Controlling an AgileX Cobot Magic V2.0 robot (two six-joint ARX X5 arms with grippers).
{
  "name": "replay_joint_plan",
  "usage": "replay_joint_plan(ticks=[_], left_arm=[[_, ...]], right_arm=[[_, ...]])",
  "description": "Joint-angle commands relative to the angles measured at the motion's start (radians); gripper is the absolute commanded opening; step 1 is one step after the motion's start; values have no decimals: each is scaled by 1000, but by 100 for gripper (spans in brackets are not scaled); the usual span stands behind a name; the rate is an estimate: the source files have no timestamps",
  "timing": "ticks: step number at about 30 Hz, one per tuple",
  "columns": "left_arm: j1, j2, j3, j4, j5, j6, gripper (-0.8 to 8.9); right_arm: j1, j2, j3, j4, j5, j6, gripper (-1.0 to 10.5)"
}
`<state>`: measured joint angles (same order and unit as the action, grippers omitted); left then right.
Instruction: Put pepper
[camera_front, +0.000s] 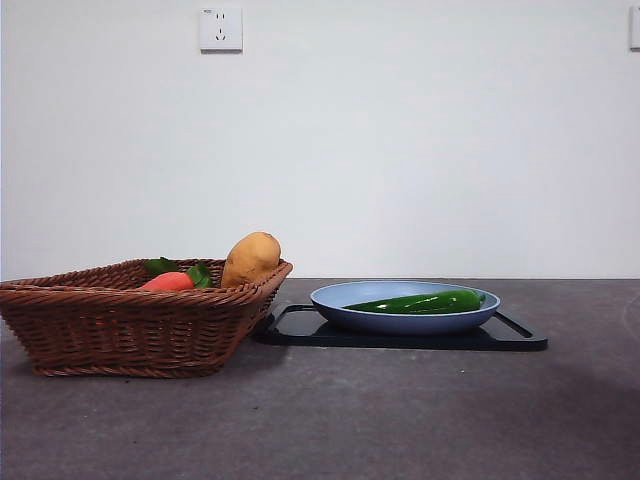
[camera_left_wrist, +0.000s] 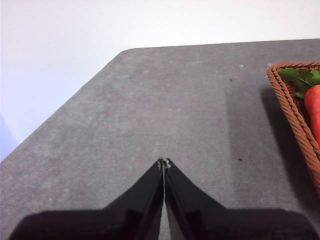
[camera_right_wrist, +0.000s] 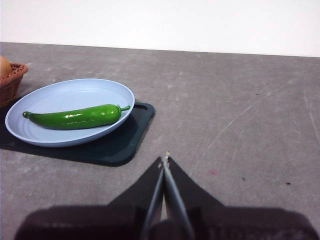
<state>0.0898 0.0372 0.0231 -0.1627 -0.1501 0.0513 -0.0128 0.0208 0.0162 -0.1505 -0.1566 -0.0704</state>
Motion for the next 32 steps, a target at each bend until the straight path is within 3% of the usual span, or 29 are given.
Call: replay_joint_plan(ticks=[1,32], left_arm=[[3,-3,-3,12,-3,-6,8],[3,-3,-3,12,-2,-6,8]], right_arm=[[2,-12,-8,-17,2,11,11],[1,-21,-8,-14,3,36,11]])
